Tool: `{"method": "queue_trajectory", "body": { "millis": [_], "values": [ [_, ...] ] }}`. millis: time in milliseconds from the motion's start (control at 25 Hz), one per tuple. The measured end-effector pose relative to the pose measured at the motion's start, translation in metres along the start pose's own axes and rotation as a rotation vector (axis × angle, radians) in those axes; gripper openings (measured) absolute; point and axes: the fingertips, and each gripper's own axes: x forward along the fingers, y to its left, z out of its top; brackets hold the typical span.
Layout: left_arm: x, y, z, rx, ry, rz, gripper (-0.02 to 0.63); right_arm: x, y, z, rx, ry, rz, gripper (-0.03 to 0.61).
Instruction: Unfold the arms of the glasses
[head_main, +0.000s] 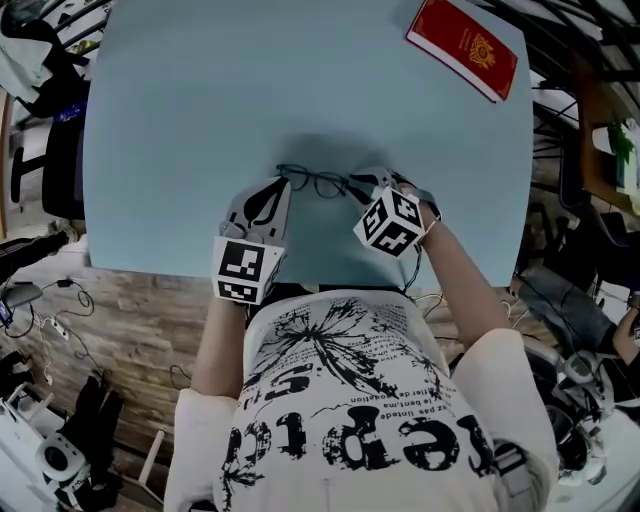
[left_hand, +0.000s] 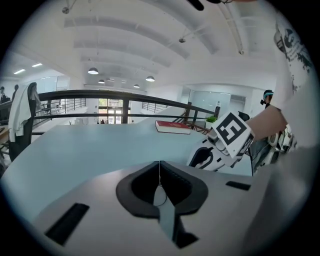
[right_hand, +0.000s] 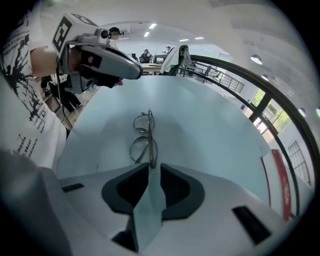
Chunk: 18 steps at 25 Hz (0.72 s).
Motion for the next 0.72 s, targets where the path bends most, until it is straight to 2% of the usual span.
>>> {"method": "queue_trajectory", "body": {
  "millis": [200, 360, 480, 680, 720],
  "values": [
    [0.006, 0.001, -0.010, 0.017, 0.037, -0.015, 0.020, 0.008, 0.002, -0.001, -0.109, 0.032, 0.029, 0.067],
    [0.014, -0.002, -0.018, 0.086, 0.094, -0.074, 0.020, 0.011, 0.004, -0.002, -0.167, 0.045, 0.051, 0.038],
    [0.021, -0.005, -0.024, 0.183, 0.167, -0.130, 0.020, 0.010, 0.003, -0.002, -0.194, 0.043, 0.058, 0.037],
    [0.035, -0.031, -0.048, 0.396, 0.364, -0.327, 0.028, 0.007, 0.005, -0.005, -0.192, 0.044, 0.065, 0.037],
    [0.038, -0.035, -0.050, 0.440, 0.392, -0.354, 0.055, 0.006, 0.005, -0.005, -0.191, 0.043, 0.067, 0.037]
  ]
}}
